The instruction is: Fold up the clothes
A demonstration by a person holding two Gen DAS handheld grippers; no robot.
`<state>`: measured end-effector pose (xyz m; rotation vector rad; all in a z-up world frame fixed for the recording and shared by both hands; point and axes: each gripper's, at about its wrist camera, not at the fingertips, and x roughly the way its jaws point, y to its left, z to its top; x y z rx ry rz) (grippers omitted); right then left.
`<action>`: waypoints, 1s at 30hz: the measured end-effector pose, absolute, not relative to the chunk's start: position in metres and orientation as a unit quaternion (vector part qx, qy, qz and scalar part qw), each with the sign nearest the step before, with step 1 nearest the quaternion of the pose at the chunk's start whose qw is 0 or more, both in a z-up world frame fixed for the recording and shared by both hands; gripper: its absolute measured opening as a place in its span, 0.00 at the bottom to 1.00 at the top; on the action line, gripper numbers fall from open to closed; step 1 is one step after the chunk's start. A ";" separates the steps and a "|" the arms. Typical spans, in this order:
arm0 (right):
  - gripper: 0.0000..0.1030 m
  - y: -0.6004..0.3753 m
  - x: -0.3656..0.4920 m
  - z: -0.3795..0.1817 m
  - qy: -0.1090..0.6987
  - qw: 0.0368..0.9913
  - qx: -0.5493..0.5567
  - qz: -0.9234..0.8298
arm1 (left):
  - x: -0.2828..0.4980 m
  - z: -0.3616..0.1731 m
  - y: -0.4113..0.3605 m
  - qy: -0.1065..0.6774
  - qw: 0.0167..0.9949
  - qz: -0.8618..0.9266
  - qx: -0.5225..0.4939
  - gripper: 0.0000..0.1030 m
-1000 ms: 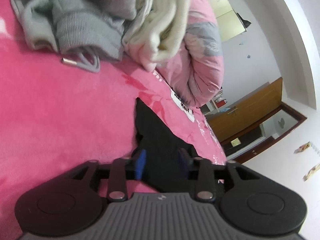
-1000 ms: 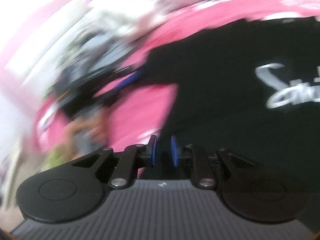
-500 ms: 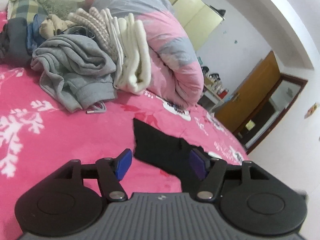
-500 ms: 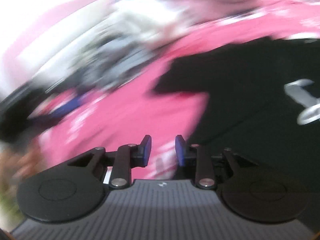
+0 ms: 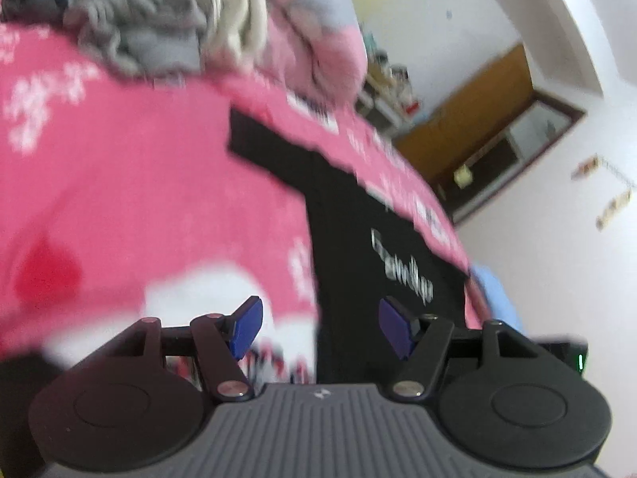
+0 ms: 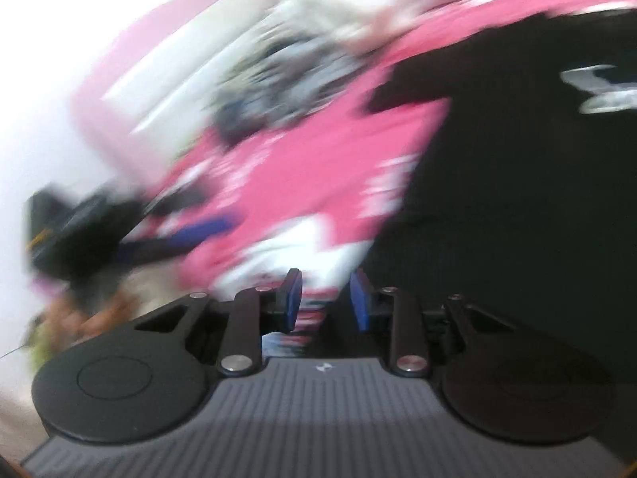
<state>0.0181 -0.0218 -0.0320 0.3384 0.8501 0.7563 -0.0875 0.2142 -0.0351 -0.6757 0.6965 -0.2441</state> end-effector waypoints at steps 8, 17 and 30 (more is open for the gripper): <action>0.26 -0.095 -0.026 -0.061 0.402 0.842 0.225 0.280 | -0.122 -0.067 0.151 0.419 0.866 -0.120 -0.244 0.62; 0.30 -0.221 -0.105 -0.055 0.313 0.897 0.290 0.118 | -0.141 -0.074 0.129 0.415 0.878 -0.105 -0.214 0.60; 0.46 -0.349 -0.155 -0.077 0.294 0.894 0.335 -0.044 | -0.138 -0.082 0.124 0.411 0.879 -0.088 -0.224 0.51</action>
